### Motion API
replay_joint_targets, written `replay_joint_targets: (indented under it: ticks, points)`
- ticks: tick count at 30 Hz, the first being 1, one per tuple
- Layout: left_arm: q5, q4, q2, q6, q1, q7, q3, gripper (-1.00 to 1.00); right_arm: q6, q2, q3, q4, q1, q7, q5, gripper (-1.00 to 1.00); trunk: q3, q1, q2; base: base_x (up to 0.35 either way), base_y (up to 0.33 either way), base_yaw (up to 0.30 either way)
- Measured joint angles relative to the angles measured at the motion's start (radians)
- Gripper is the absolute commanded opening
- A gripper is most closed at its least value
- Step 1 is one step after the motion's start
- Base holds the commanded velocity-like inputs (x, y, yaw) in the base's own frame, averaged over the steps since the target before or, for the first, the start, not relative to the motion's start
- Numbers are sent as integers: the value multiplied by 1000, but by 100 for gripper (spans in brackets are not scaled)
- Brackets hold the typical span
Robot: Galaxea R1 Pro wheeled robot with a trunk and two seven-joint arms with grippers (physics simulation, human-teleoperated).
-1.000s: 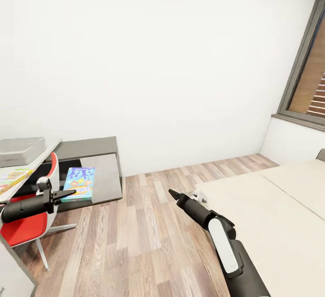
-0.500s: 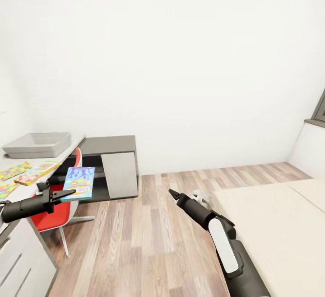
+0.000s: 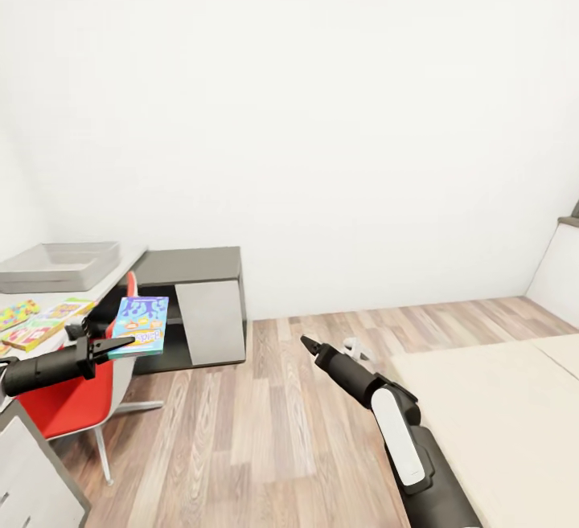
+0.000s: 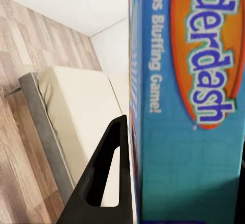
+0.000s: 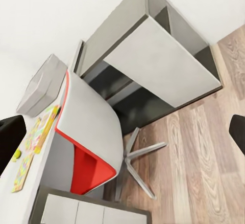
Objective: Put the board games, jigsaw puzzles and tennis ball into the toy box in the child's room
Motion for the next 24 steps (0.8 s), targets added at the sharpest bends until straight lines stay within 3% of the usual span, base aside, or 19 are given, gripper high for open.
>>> replay_joint_targets:
  ticks: [2, 4, 7, 13, 24]
  points:
    - [-1, 0, -1, 0, 0, 0, 0, -100, -35, -1, 15, -4, 0, 1, -2, 100, 0, 0, 0, 287, 0, 0]
    - [-1, 0, -1, 0, 0, 0, -1, -100, -44, -7, 59, -5, 0, 0, -2, 100, 0, 0, 0, 280, 0, 0]
    - [-1, 0, -1, 0, 0, 0, -1, -100, -50, -10, 78, -3, 0, 0, 0, 100, 0, 0, 0, 272, 0, 0]
    - [-1, 0, -1, 0, 0, 0, 0, -100, -53, -9, 85, -4, 0, 0, 0, 100, 0, 0, 0, 264, 0, 72]
    - [-1, 0, -1, 0, 0, 0, 0, -100, -62, -10, 87, 0, 0, -1, 1, 100, 0, 0, 0, 161, 0, 273]
